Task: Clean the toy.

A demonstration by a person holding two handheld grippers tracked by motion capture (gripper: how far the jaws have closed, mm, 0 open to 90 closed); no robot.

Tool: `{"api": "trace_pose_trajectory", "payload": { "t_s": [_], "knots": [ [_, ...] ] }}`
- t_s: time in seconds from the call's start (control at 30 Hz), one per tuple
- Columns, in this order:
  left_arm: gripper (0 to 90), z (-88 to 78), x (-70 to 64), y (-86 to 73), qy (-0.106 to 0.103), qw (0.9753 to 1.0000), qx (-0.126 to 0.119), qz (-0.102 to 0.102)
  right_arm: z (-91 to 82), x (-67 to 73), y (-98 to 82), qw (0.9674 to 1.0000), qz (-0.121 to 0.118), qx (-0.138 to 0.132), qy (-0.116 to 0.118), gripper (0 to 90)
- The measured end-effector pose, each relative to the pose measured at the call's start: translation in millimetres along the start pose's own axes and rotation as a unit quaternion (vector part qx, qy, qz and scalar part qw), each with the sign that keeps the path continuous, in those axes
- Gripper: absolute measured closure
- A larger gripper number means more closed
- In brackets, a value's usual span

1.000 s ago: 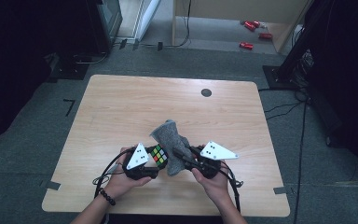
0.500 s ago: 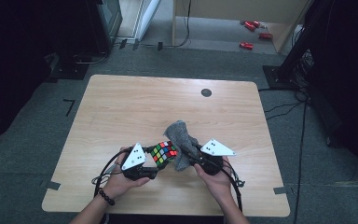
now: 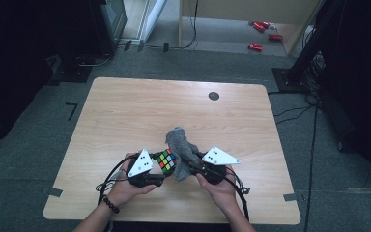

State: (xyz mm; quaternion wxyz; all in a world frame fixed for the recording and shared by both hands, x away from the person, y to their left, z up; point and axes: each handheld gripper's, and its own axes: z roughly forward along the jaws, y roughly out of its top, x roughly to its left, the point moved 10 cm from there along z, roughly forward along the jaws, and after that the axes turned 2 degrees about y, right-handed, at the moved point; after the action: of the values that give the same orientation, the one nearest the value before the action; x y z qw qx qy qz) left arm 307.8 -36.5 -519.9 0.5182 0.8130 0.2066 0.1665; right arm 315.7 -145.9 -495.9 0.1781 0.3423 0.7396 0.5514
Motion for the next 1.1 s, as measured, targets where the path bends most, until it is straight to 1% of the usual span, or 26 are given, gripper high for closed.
{"api": "trace_pose_trajectory", "payload": {
  "t_s": [0.07, 0.1, 0.13, 0.17, 0.2, 0.27, 0.33, 0.4, 0.47, 0.5, 0.53, 0.57, 0.7, 0.77, 0.83, 0.9, 1.0, 1.07, 1.1],
  "knots": [
    [34.2, -1.2, 1.8, 0.9, 0.0, 1.0, -0.003, -0.003, -1.3, -9.1, -3.3, 0.9997, 0.005, 0.009, -0.02, 66.7],
    [34.2, -1.4, 3.0, 0.7, 0.002, 1.0, -0.002, -0.004, -2.5, -12.0, -2.9, 0.9995, 0.007, 0.009, -0.028, 66.7],
    [34.2, -1.3, 3.7, -0.2, 0.003, 1.0, 0.0, -0.004, -4.3, -12.6, -0.8, 0.9995, 0.01, 0.004, -0.029, 66.7],
    [34.2, -0.5, 3.8, -1.3, 0.004, 1.0, 0.003, -0.003, -6.1, -11.2, 2.8, 0.9996, 0.011, -0.005, -0.026, 66.7],
    [34.2, 0.3, 3.4, -2.6, 0.005, 1.0, 0.007, 0.0, -7.9, -8.4, 7.0, 0.9996, 0.007, -0.015, -0.021, 66.7],
    [34.2, 2.3, 0.7, -4.1, 0.003, 0.9999, 0.012, 0.005, -10.6, 2.0, 15.6, 0.9994, -0.004, -0.035, -0.002, 66.6],
    [34.3, 3.6, -3.0, -3.6, -0.001, 0.9999, 0.011, 0.007, -11.4, 14.8, 21.4, 0.9985, -0.013, -0.048, 0.021, 66.6],
    [34.2, 3.4, -5.2, -2.1, -0.005, 0.9999, 0.008, 0.008, -9.6, 24.5, 22.4, 0.9979, -0.024, -0.049, 0.036, 66.6],
    [34.2, 1.8, -5.7, -0.3, -0.007, 0.9999, 0.003, 0.007, -5.7, 26.7, 18.1, 0.9982, -0.03, -0.038, 0.036, 66.6],
    [34.2, 0.9, -4.5, -0.3, -0.005, 1.0, 0.002, 0.009, -4.1, 25.1, 15.6, 0.9985, -0.028, -0.034, 0.031, 66.6],
    [34.3, 0.6, -4.2, -0.2, -0.005, 1.0, 0.001, 0.008, -3.0, 20.7, 13.1, 0.999, -0.015, -0.032, 0.028, 66.6],
    [34.3, -0.3, -3.5, 0.1, -0.007, 1.0, -0.001, 0.006, -2.8, 19.0, 12.3, 0.9991, -0.012, -0.03, 0.027, 66.7],
    [34.2, -2.2, -1.6, 2.4, -0.008, 0.9999, -0.009, -0.001, -2.1, 3.0, 4.7, 0.9999, -0.007, -0.011, -0.003, 66.7],
    [34.2, -2.0, -1.2, 2.3, -0.007, 0.9999, -0.009, -0.002, -2.7, -1.6, 3.4, 0.9999, -0.002, -0.008, -0.009, 66.6],
    [34.3, -1.5, -1.0, 1.5, -0.007, 1.0, -0.006, -0.003, -4.3, -3.0, 4.9, 0.9999, -0.003, -0.011, -0.012, 66.6],
    [34.2, -0.3, -0.5, -0.1, -0.005, 1.0, -0.001, -0.002, -6.8, 0.1, 9.5, 0.9997, -0.004, -0.022, -0.009, 66.6],
    [34.2, 1.8, -0.9, -2.7, -0.003, 1.0, 0.007, 0.001, -9.5, 12.4, 17.5, 0.9989, -0.02, -0.042, 0.011, 66.5],
    [34.2, 2.4, -2.0, -3.2, -0.004, 0.9999, 0.009, 0.002, -9.5, 19.8, 20.2, 0.9982, -0.034, -0.047, 0.017, 66.4],
    [34.2, 2.5, -2.4, -3.0, -0.005, 1.0, 0.009, 0.002, -9.0, 22.2, 20.3, 0.9981, -0.035, -0.047, 0.02, 66.4]
  ]
}}
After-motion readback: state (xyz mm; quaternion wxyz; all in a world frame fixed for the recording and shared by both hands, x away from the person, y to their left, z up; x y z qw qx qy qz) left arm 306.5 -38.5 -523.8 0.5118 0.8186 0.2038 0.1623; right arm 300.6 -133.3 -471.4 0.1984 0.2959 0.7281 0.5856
